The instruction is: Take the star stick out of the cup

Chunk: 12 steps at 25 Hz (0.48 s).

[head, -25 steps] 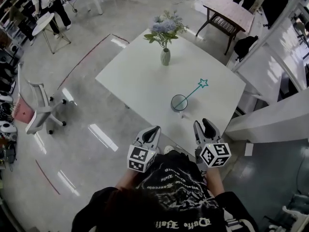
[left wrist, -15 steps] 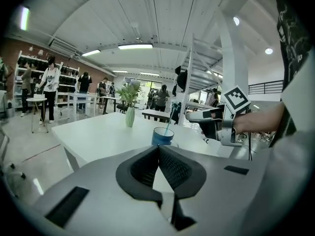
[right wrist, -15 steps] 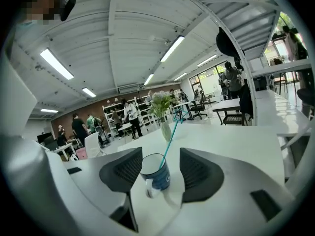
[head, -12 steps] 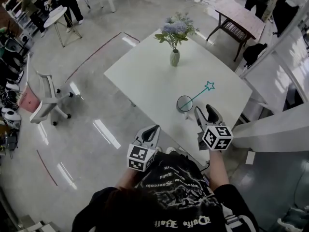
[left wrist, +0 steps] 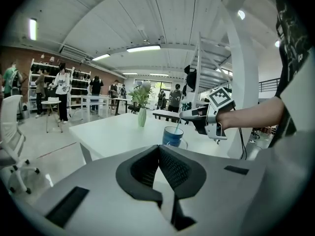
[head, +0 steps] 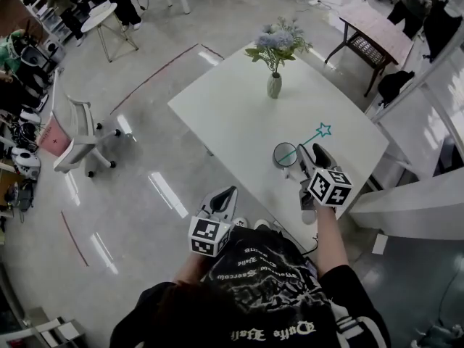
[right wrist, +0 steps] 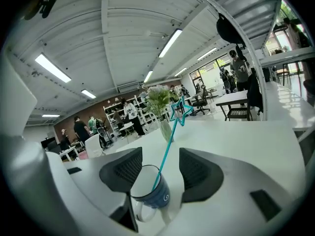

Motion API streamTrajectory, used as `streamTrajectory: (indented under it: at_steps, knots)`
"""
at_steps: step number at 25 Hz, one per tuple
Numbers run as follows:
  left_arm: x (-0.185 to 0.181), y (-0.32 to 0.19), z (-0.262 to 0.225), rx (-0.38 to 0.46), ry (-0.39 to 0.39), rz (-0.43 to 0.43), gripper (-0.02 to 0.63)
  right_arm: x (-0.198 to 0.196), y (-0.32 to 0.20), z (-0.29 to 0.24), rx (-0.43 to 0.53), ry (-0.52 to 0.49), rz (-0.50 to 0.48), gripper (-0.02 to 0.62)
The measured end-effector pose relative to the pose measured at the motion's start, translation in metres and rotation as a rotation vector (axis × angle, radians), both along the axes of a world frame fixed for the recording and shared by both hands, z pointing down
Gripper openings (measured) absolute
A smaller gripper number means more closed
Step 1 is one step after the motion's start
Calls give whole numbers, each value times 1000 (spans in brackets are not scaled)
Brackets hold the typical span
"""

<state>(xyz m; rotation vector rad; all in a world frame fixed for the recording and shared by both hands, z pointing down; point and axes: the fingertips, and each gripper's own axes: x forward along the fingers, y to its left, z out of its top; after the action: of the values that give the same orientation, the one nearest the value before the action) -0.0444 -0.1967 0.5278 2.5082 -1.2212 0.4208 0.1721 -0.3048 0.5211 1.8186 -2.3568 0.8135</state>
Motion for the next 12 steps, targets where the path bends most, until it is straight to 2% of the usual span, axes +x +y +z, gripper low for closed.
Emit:
streamTrajectory:
  at_steps: [5,12]
  knots:
    - [-5,2,-1,-2,-5,-28,20,-5,-12,12,-33,-13,-17,230]
    - [-4,3,1,9,-13,-40,20,-4,-19,22,-55,-78,0,172]
